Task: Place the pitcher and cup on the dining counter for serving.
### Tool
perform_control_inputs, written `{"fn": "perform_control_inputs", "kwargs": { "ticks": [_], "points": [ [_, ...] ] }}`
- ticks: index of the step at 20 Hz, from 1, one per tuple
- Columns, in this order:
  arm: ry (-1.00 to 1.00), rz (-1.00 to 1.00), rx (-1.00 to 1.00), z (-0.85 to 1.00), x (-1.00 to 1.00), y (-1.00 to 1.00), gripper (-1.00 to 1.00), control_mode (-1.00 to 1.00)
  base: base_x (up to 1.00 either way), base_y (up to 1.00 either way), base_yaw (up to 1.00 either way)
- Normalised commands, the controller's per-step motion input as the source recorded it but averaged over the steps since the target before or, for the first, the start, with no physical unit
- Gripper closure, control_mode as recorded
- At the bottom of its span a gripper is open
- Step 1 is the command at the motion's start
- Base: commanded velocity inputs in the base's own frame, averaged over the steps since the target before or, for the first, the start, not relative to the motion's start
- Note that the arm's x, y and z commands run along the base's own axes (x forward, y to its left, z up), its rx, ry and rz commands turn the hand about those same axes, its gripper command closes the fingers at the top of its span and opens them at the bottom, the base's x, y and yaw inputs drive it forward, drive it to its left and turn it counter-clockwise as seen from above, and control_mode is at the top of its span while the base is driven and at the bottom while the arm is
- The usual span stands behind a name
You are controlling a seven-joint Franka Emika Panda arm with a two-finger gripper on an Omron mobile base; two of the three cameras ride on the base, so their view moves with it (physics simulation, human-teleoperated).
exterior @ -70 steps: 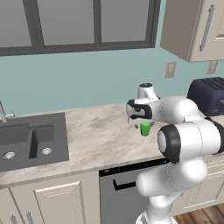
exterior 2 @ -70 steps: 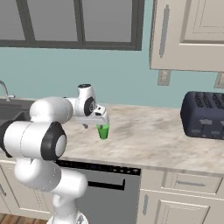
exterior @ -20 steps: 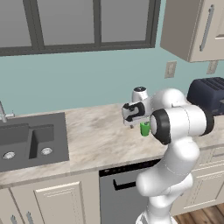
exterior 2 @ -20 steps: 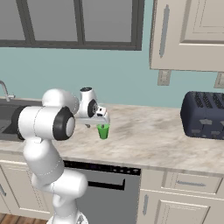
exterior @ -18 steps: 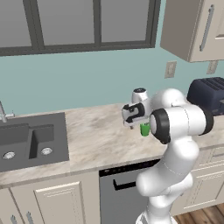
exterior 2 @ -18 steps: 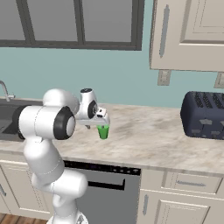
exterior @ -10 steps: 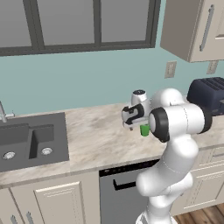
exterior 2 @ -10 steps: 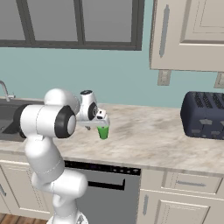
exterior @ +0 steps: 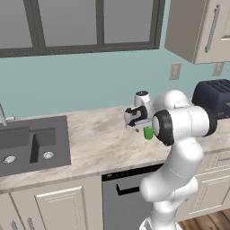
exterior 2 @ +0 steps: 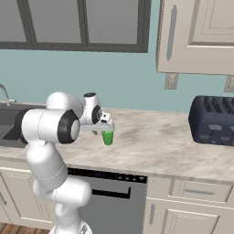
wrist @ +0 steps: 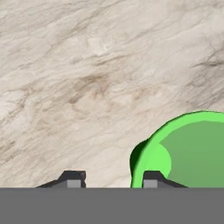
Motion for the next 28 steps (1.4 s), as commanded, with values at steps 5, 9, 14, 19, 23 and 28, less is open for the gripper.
{"fn": "perform_control_inputs", "kwargs": {
  "ticks": [5, 9, 14, 19, 23, 28],
  "points": [
    [0.00, 0.00, 0.00, 0.00, 0.00, 0.00, 1.00, -1.00, 0.00, 0.00, 0.00],
    [-0.02, 0.00, 0.00, 0.00, -0.03, 0.00, 1.00, -1.00, 0.00, 0.00, 0.00],
    [-0.11, 0.00, 0.00, 0.29, -0.18, 0.00, 1.00, -1.00, 0.00, 0.00, 0.00],
    [-0.21, 0.06, 0.00, 0.76, -0.39, 0.00, 1.00, -1.00, 0.00, 0.00, 0.00],
    [-0.20, 0.10, 0.00, 0.96, -0.71, 0.02, 1.00, -1.00, 0.00, 0.00, 0.00],
    [-0.03, 0.09, 0.00, 0.99, -0.77, 0.05, 1.00, -1.00, 0.00, 0.00, 0.00]
  ]
}}
